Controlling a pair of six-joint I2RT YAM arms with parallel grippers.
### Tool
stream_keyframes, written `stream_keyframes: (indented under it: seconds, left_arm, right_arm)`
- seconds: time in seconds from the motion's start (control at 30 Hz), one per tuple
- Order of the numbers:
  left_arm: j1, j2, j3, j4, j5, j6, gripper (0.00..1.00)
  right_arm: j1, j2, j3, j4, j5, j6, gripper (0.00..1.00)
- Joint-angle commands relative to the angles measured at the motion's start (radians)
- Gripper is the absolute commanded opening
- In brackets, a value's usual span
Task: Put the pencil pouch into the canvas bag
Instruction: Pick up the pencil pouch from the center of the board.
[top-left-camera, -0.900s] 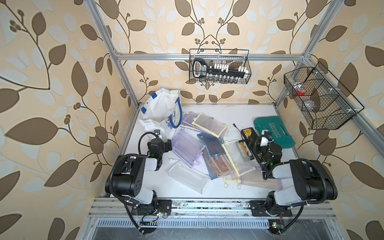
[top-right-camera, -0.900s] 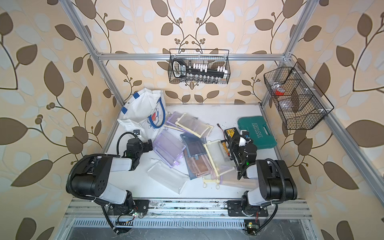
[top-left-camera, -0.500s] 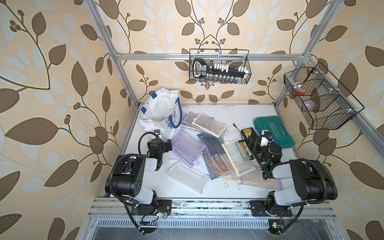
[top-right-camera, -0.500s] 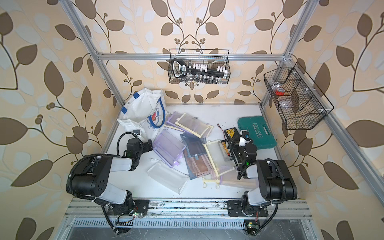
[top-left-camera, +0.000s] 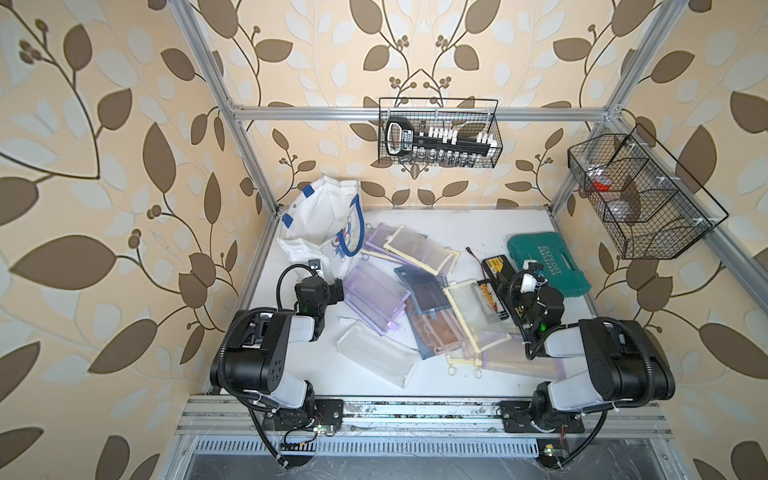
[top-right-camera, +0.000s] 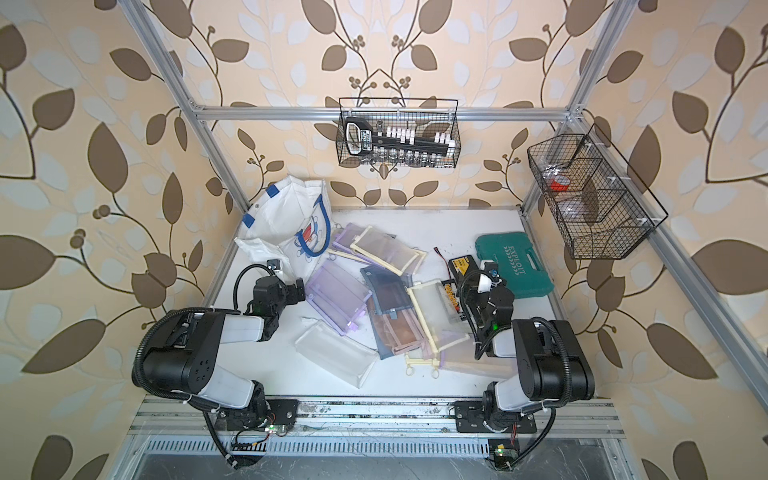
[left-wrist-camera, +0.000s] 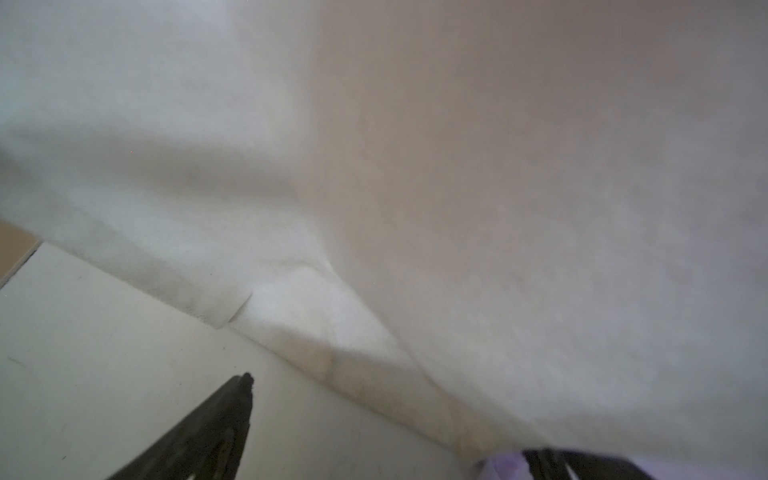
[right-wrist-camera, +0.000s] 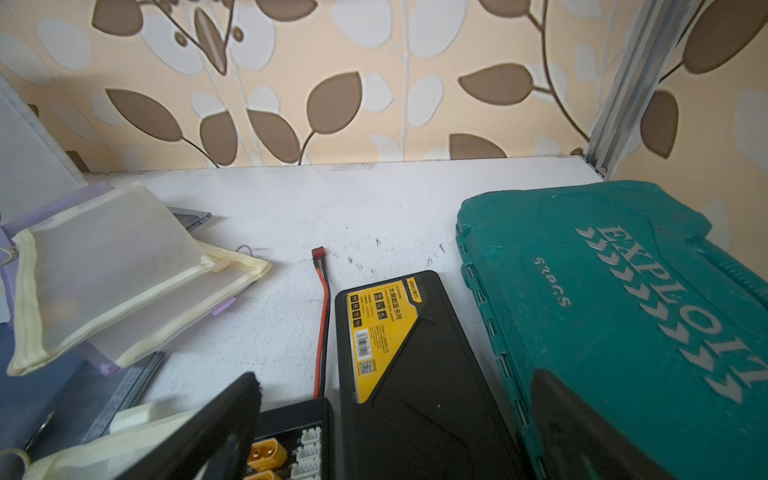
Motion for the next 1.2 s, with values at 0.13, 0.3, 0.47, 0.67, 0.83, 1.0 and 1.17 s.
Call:
stream_keyframes:
  seconds: [0.13,0.3,0.47,0.67,0.83,1.0,1.17]
  left_arm:
    - [0.004,-0.014,0.014,0.034,0.002,0.002,0.99]
    - [0.002,-0.105,0.030,-0.030,-0.055,-0.017,0.99]
    - [-0.005,-0.308,0.168,-0.507,-0.096,-0.116,0.99]
    - [-0.011,-0.523,0.394,-1.160,-0.062,-0.446,0.99]
    - [-0.034,-0.605,0.494,-1.478,0.179,-0.562,0.99]
    - [-0.132,-0.690,0.501,-1.696,0.341,-0.703,0.99]
    - [-0.231,-0.783,0.463,-1.816,0.419,-0.863,0.97]
  right_arm:
    - [0.002,0.007,0.015,0.006,0.002,-0.006,1.00]
    - [0.033,-0.013,0.028,-0.018,0.130,0.011,1.00]
    - [0.036,-0.123,0.248,-0.505,0.184,0.059,1.00]
    - [0.067,-0.218,0.426,-0.875,0.241,0.275,1.00]
    - [0.132,-0.080,0.721,-1.311,0.145,0.335,1.00]
    - [0.307,-0.077,0.807,-1.457,0.134,0.391,1.00]
    - [0.415,-0.062,0.880,-1.607,-0.009,0.439,1.00]
